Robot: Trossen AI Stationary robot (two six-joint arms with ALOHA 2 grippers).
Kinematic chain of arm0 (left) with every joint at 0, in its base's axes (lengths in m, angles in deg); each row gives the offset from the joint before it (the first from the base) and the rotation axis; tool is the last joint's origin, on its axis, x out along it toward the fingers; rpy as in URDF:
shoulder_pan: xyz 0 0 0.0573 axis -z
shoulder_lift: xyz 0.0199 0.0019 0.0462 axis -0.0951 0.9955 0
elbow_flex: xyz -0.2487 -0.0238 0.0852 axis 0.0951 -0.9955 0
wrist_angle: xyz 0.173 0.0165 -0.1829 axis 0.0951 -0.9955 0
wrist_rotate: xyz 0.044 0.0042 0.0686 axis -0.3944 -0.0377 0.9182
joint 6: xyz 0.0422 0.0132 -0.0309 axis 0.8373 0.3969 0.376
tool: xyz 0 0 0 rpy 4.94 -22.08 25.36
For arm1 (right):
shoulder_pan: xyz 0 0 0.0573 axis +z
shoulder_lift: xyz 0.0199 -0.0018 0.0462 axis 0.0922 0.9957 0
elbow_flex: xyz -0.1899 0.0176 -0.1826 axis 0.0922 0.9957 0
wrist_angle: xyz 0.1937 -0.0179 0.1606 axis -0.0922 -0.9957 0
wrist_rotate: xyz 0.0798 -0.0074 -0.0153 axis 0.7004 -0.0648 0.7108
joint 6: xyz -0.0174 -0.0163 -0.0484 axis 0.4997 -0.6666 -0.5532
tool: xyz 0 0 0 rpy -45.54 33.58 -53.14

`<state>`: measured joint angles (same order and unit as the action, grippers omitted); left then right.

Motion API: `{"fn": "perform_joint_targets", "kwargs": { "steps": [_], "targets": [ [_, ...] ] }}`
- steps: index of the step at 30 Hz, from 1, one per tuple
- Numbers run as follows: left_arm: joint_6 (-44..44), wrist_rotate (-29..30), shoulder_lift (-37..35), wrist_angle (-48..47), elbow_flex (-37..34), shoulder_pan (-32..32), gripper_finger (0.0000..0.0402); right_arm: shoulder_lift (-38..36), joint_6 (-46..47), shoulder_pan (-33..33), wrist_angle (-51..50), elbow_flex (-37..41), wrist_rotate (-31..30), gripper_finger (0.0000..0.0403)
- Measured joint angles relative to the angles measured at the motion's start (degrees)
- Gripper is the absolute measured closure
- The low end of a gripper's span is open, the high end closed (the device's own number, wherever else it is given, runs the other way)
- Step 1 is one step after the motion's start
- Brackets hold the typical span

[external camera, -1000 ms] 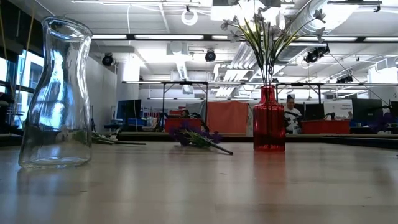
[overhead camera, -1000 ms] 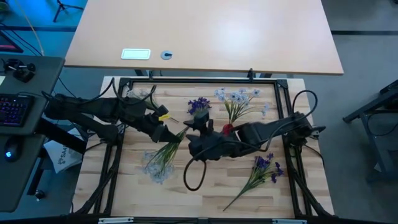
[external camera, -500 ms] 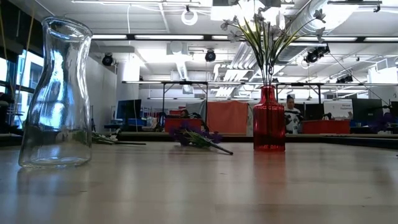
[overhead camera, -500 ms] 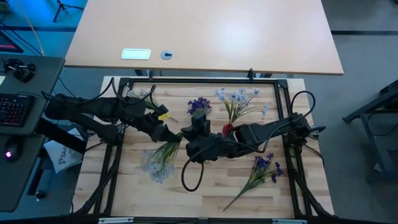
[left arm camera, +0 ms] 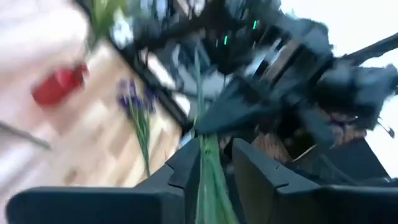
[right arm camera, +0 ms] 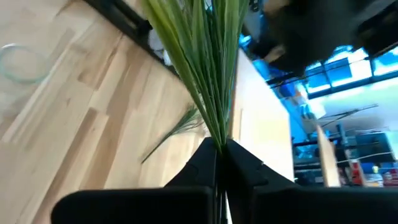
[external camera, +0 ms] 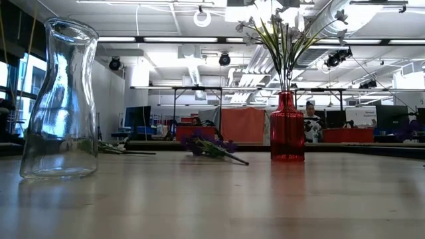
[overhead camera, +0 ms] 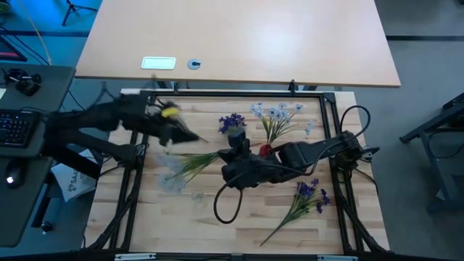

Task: Sort flowers into vase by color
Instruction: Put the bottom white flowers into the red vase

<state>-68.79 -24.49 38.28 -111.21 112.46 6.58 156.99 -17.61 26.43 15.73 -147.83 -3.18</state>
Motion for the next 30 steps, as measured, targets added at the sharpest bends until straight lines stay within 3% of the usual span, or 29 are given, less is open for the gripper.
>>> {"fn": "perform_joint_targets", "kwargs": {
  "steps": [5,8,11,15,19,23,26,30],
  "targets": [
    [6.30,6.03,-6.00,-0.11,0.00,-2.40,0.0302,-0.26,5.97,-0.02,-10.78,-3.51,1.18,0.0401],
    [12.47,8.86,-9.00,-1.82,0.07,-2.30,0.0300,-1.93,18.96,-0.54,-21.80,-5.16,9.13,0.0401],
    [16.28,13.19,-11.23,-2.99,-1.44,-1.14,0.0300,-6.38,30.40,-0.82,-28.03,-1.78,16.35,0.0402],
    [17.40,18.35,-12.94,-0.43,-6.63,1.32,0.0300,-14.20,37.67,1.69,-24.64,7.86,15.50,0.0402],
    [17.34,18.59,-13.63,6.63,-14.02,3.13,0.0300,-25.60,46.48,4.79,-12.99,23.97,13.82,0.0402],
    [17.18,16.97,-13.63,15.93,-20.25,5.09,0.0300,-36.83,54.98,9.04,5.65,44.92,11.11,0.0402],
    [17.30,17.00,-13.66,21.83,-22.77,5.78,0.0300,-43.28,57.31,11.47,28.02,60.88,11.10,0.0402],
    [17.38,17.17,-13.68,25.14,-23.10,5.79,0.0300,-45.08,52.00,11.41,63.15,79.34,9.81,0.0396]
  ]
}}
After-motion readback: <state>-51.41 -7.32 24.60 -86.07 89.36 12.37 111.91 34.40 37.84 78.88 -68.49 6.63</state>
